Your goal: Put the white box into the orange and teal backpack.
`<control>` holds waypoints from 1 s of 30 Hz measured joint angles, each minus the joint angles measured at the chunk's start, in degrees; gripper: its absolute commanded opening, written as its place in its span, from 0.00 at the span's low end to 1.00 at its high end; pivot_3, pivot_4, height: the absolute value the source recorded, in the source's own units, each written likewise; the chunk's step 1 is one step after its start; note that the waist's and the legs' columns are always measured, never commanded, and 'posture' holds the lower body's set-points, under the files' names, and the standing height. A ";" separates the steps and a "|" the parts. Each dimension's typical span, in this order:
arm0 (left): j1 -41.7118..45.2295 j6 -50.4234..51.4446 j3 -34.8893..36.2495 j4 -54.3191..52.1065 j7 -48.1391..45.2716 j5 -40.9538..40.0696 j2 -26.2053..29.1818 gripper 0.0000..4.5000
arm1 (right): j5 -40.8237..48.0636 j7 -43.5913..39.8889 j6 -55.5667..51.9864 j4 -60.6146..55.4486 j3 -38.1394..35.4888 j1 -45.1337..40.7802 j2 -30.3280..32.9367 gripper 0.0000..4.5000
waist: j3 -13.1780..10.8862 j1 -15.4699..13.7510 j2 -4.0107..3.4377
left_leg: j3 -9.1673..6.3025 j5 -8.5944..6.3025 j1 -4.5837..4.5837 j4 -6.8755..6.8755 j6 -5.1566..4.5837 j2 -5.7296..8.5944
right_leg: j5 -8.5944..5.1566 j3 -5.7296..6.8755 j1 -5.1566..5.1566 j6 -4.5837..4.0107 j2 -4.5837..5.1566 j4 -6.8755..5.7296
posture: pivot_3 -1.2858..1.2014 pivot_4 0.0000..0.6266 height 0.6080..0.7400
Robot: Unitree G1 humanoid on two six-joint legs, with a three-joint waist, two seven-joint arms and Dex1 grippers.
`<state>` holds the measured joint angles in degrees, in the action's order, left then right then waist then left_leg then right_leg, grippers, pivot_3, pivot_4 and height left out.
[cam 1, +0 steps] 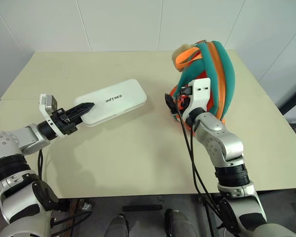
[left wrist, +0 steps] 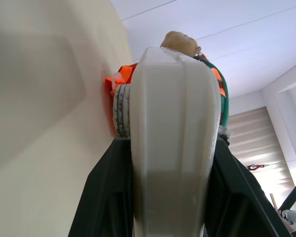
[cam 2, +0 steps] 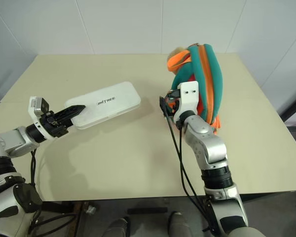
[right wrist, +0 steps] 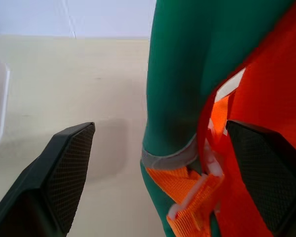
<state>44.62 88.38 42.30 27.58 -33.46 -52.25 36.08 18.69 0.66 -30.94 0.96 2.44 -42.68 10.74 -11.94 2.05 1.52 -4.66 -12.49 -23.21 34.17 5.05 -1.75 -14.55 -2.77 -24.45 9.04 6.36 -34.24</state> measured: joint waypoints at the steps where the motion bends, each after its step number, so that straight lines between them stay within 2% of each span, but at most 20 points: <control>1: 0.00 0.04 0.20 -0.14 0.24 -0.02 0.00 0.29 | -1.07 -0.07 1.46 1.79 -0.08 -1.08 -0.78 1.00 | 0.00 0.05 0.00 | 0.00 0.00 0.00 0.00 0.01 0.00 | 0.00 0.00 0.00 0.00 0.00 -0.02 | 0.52 0.24 1.00; 6: 0.00 0.17 0.54 -0.31 1.07 -0.17 -0.17 0.29 | -4.60 1.40 8.43 11.18 -1.52 -7.13 -4.10 1.00 | 0.00 0.32 0.00 | 0.00 0.02 0.02 0.00 0.04 0.00 | 0.00 0.00 -0.01 0.00 0.00 -0.08 | 0.52 0.24 1.00; 8: 0.00 0.18 0.55 -0.39 1.22 -0.32 -0.34 0.29 | -5.80 2.80 11.21 14.24 -3.06 -9.26 -4.92 0.91 | 0.00 0.55 0.00 | -0.01 0.02 0.02 -0.05 0.04 0.00 | 0.00 -0.01 -0.01 0.00 0.00 -0.16 | 0.52 0.24 1.00; 11: 0.00 0.17 0.61 -0.40 1.43 -0.36 -0.34 0.29 | -5.97 4.03 13.02 16.10 -5.37 -10.35 -6.19 0.72 | 0.00 0.68 0.00 | -0.01 0.03 0.01 -0.10 0.05 0.00 | 0.00 -0.01 -0.01 0.00 0.01 -0.23 | 0.52 0.24 1.00; 16: 0.00 0.08 0.62 -0.41 1.58 -0.40 -0.36 0.29 | -6.01 3.69 13.07 16.07 -6.47 -10.36 -6.91 0.31 | 0.00 1.15 0.00 | -0.01 0.03 0.00 -0.13 0.05 0.00 | 0.00 0.00 -0.01 0.00 0.00 -0.21 | 0.52 0.24 1.00; 20: 0.01 -0.46 0.56 -0.39 1.59 -0.40 -0.36 0.29 | -3.75 0.81 10.22 12.34 -7.59 -10.05 -7.00 0.02 | 0.00 1.30 -0.01 | -0.01 0.03 0.01 -0.13 0.05 0.00 | 0.00 -0.01 -0.03 0.00 0.00 -0.24 | 0.52 0.24 1.00; 21: 0.02 -0.57 0.51 -0.37 1.59 -0.40 -0.36 0.29 | -2.67 -0.10 9.07 10.86 -7.80 -9.83 -7.09 0.00 | 0.00 1.35 -0.01 | -0.01 0.03 0.01 -0.15 0.05 -0.02 | 0.00 -0.01 -0.04 0.00 -0.01 -0.24 | 0.52 0.24 1.00; 30: 1.65 -5.00 -0.93 2.88 1.06 0.40 2.13 0.29 | 12.63 -10.27 -6.26 -5.69 -9.34 -7.64 -5.67 0.00 | -0.01 1.30 0.00 | 0.00 0.02 0.00 -0.19 0.05 -0.02 | -0.01 -0.01 -0.09 0.00 -0.01 -0.24 | 0.52 0.24 1.00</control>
<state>46.27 83.38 41.37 30.46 -32.40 -51.85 38.21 31.33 -9.61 -37.20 -4.73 -6.90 -50.32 5.07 -11.95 3.35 1.52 -4.66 -12.46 -23.21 33.98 5.10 -1.78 -14.56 -2.78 -24.54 9.04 6.35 -34.48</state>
